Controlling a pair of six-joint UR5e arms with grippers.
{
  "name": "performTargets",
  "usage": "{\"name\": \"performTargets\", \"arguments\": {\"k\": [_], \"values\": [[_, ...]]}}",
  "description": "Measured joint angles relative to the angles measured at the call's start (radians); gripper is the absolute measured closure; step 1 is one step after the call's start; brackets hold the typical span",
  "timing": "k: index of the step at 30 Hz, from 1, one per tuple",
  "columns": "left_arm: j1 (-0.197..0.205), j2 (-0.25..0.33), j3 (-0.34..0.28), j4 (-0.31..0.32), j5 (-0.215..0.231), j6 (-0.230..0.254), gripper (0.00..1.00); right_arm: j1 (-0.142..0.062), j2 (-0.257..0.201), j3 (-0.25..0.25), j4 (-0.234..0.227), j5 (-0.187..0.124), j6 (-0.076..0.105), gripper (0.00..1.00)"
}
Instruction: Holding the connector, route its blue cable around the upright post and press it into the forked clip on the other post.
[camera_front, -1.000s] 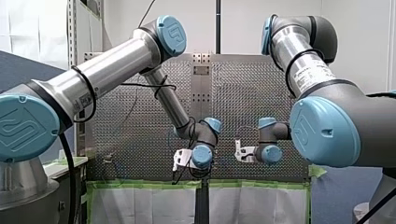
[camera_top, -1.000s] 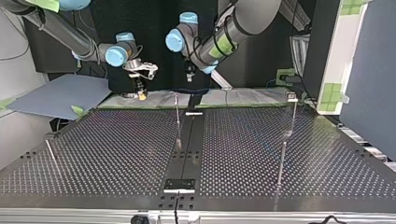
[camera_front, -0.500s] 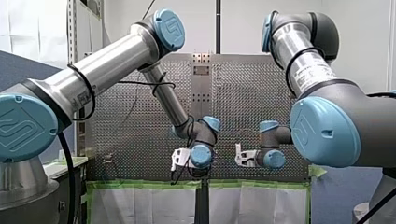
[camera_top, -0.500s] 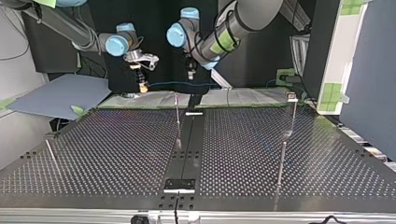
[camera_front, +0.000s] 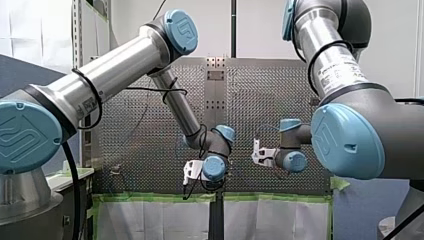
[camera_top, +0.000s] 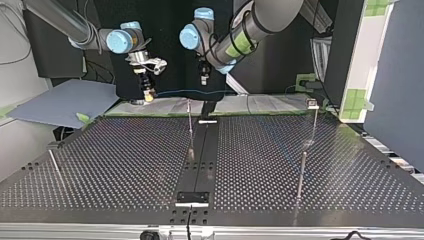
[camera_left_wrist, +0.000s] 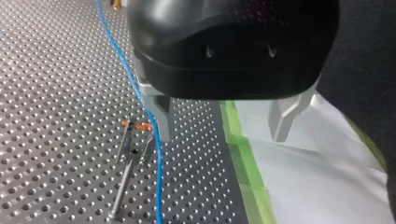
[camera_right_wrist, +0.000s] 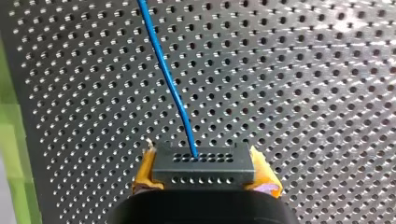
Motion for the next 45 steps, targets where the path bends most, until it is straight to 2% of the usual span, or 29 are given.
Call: {"name": "performTargets", "arguments": {"k": [5, 13, 21, 25, 29, 33, 37, 41, 45], "values": [[0.002, 0.000, 0.000, 0.018, -0.004, -0.020, 0.00, 0.001, 0.003, 0.000, 0.002, -0.001, 0.017, 1.00], [0.004, 0.000, 0.000, 0.047, -0.012, -0.028, 0.00, -0.007, 0.048, -0.002, 0.001, 0.001, 0.023, 1.00], [0.008, 0.000, 0.001, 0.050, -0.005, -0.026, 0.00, -0.010, 0.053, -0.002, -0.001, 0.006, 0.030, 1.00], [0.015, 0.000, 0.015, 0.028, 0.013, -0.015, 0.00, -0.011, 0.053, -0.002, -0.001, 0.005, 0.031, 1.00], [0.022, 0.000, 0.047, -0.006, 0.045, -0.003, 0.00, -0.011, 0.053, -0.002, -0.002, 0.004, 0.031, 1.00], [0.025, 0.002, 0.082, -0.041, 0.059, 0.006, 0.00, -0.011, 0.053, -0.002, -0.002, 0.003, 0.031, 1.00], [0.028, 0.019, 0.115, -0.074, 0.050, 0.009, 0.00, -0.011, 0.053, -0.002, -0.002, 0.003, 0.031, 1.00], [0.029, 0.051, 0.144, -0.109, 0.023, 0.018, 0.00, -0.011, 0.053, -0.002, -0.004, 0.003, 0.031, 1.00], [0.022, 0.085, 0.146, -0.143, 0.005, 0.039, 0.00, -0.011, 0.053, -0.002, -0.006, 0.003, 0.031, 1.00]]}}
